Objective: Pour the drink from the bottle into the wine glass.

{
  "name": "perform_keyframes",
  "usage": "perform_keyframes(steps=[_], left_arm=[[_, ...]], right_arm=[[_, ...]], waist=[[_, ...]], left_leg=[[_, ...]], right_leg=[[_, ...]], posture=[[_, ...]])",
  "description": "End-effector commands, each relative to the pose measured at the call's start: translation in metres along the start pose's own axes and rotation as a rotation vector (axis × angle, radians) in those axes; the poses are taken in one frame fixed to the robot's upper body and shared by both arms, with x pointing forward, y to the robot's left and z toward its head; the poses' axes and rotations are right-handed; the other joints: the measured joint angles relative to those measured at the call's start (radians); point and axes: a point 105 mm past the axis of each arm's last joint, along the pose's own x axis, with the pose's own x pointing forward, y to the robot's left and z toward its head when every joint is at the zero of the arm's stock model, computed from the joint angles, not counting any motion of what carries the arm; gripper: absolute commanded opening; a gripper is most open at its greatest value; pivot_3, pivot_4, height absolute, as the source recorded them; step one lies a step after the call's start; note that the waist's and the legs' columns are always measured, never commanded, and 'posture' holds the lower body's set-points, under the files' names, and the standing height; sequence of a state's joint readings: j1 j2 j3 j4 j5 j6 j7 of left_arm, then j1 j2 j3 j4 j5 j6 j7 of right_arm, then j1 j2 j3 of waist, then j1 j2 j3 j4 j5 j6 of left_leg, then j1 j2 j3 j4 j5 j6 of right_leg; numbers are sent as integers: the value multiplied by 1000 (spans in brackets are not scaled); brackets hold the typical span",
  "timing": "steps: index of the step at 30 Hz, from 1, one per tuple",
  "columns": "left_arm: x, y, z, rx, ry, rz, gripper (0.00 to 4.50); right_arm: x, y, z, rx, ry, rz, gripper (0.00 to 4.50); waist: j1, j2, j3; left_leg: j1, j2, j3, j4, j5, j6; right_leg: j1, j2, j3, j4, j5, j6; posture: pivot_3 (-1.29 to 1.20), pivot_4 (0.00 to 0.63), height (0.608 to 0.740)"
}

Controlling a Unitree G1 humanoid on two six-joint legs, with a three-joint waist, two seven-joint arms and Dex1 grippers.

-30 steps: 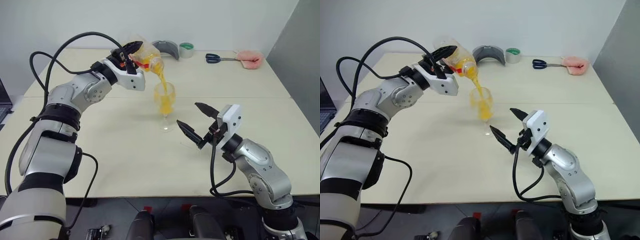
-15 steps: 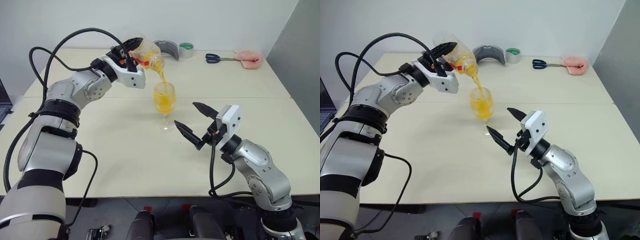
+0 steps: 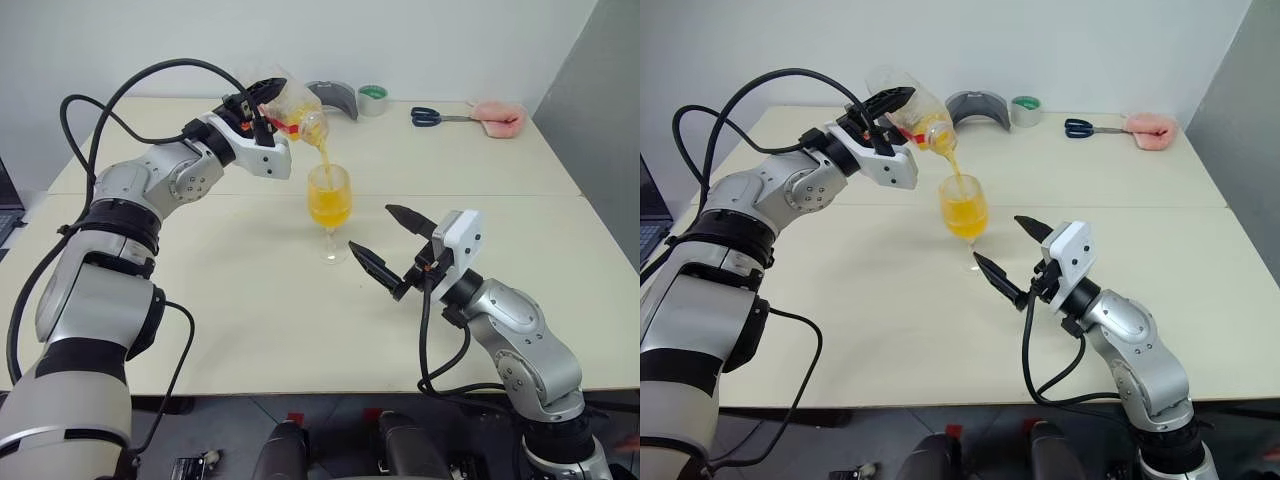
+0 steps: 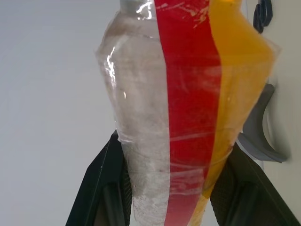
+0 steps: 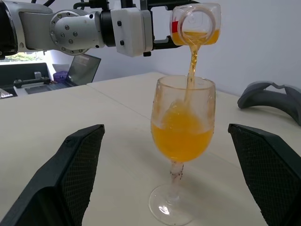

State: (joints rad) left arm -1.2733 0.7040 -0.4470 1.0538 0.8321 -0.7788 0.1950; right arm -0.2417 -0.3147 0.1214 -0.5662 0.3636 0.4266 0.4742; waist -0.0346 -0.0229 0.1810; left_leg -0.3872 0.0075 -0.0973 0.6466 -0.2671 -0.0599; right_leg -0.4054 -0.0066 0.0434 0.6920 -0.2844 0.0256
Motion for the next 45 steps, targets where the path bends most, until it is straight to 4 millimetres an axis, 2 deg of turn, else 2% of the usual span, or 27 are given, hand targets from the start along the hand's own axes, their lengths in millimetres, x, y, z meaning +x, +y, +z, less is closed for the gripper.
perform_keyframes(steps=[1,19,27,38,42,45], left_arm=[[2,25,-1,33,-15,70,1723],[3,23,3,27,-31,70,1723],[3,15,2,-82,-5,67,1723],[3,1,9,-523,48,67,1723],[-5,4,-8,-838,182,131,1723],[-25,-5,-25,-1076,318,155,1713]], right_arm=[[-1,5,10,-27,-33,16,4500],[-1,7,9,-23,-27,25,4500],[0,8,9,-22,-29,25,4500],[3,8,12,-25,-44,32,4500],[4,7,17,-33,-55,45,4500],[5,15,17,-36,-8,136,4500]], waist=[[0,0,0],[0,0,0],[0,0,0],[-2,0,0],[-10,0,0],[-25,0,0]], left_leg=[[0,0,0,0,0,0],[0,0,0,0,0,0],[0,0,0,0,0,0],[1,0,0,1,1,-2],[1,0,0,2,1,-2],[1,1,0,2,1,-1]], right_leg=[[0,0,0,0,0,0],[0,0,0,0,0,0],[0,0,0,1,0,0],[0,-1,0,3,0,0],[0,-1,0,4,0,0],[0,0,0,5,0,0]], posture=[[0,150,740],[0,150,740],[0,150,740],[0,150,740],[0,150,740],[0,150,740]])
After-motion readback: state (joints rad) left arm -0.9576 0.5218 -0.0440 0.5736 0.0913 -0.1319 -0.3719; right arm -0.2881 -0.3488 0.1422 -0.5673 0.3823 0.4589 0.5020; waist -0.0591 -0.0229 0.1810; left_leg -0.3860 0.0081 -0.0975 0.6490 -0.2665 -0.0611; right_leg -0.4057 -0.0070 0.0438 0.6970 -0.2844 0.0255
